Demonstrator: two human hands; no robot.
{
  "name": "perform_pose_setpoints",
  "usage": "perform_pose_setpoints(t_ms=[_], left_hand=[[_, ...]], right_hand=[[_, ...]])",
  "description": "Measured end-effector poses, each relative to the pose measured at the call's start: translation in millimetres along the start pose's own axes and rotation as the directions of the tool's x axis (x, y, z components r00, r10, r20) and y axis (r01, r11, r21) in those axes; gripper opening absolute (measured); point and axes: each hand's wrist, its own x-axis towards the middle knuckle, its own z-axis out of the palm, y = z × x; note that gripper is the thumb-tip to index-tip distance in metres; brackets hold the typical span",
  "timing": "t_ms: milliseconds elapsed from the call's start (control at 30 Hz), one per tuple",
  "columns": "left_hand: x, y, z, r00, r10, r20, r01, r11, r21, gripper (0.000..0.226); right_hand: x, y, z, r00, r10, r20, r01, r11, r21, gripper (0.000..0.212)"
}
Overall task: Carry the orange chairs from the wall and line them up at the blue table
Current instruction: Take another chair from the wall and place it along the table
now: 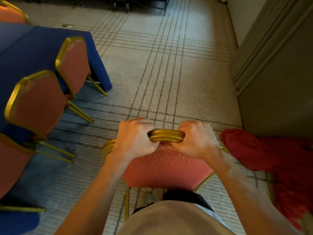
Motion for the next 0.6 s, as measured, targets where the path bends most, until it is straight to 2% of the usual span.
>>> perform_pose_setpoints(t_ms=[133, 233, 367, 600], left_hand=[[54, -34, 25, 0.998, 0.044, -0.034, -0.046, 0.997, -0.066, 0.035], [94, -53, 48, 0.997, 0.063, -0.047, -0.066, 0.995, -0.076, 0.03], [155, -74, 75, 0.999, 0.051, -0.014, -0.052, 0.997, -0.054, 0.042], [248, -117, 99, 0.999, -0.032, -0.022, 0.031, 0.998, -0.048, 0.043]], right_hand=[[61, 24, 0, 0.999, -0.016, -0.039, 0.017, 1.0, 0.008, 0.047], [106, 54, 4, 0.999, -0.03, -0.044, 0.031, 0.999, 0.013, 0.044], [173, 93, 8, 0.996, -0.05, -0.077, 0.054, 0.997, 0.049, 0.041], [290, 141, -12, 0.983, -0.169, 0.073, 0.167, 0.985, 0.044, 0.043]])
